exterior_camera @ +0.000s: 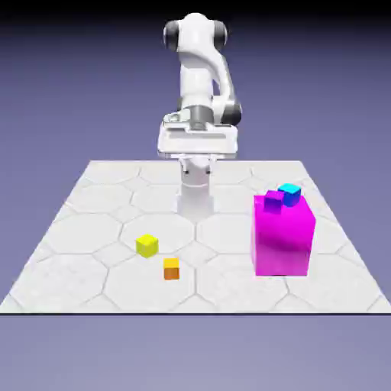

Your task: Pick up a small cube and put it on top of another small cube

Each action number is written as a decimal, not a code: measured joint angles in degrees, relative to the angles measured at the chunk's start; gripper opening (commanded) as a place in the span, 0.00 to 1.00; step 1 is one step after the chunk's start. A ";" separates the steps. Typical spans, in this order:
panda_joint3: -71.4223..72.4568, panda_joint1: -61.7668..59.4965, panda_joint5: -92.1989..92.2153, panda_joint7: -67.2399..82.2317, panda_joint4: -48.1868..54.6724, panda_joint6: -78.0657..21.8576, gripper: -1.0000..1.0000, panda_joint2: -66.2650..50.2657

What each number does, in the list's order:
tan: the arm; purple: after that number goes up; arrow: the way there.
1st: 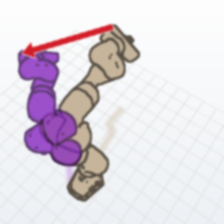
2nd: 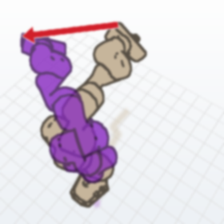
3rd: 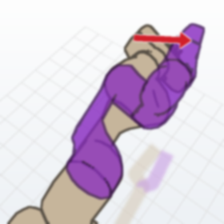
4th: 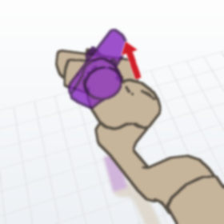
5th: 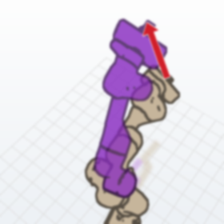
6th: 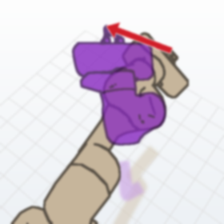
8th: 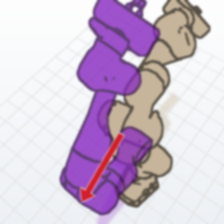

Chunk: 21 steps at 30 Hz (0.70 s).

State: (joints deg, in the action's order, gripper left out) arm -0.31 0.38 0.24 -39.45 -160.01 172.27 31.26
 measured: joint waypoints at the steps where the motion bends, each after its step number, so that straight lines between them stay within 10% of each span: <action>1: -0.26 -0.26 0.20 2.49 0.82 -1.44 0.50 -1.16; 21: -5.36 -5.41 4.12 52.33 17.29 -30.29 0.50 -24.38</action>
State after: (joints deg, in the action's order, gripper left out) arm -5.67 -5.04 4.36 12.88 -142.72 141.98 6.88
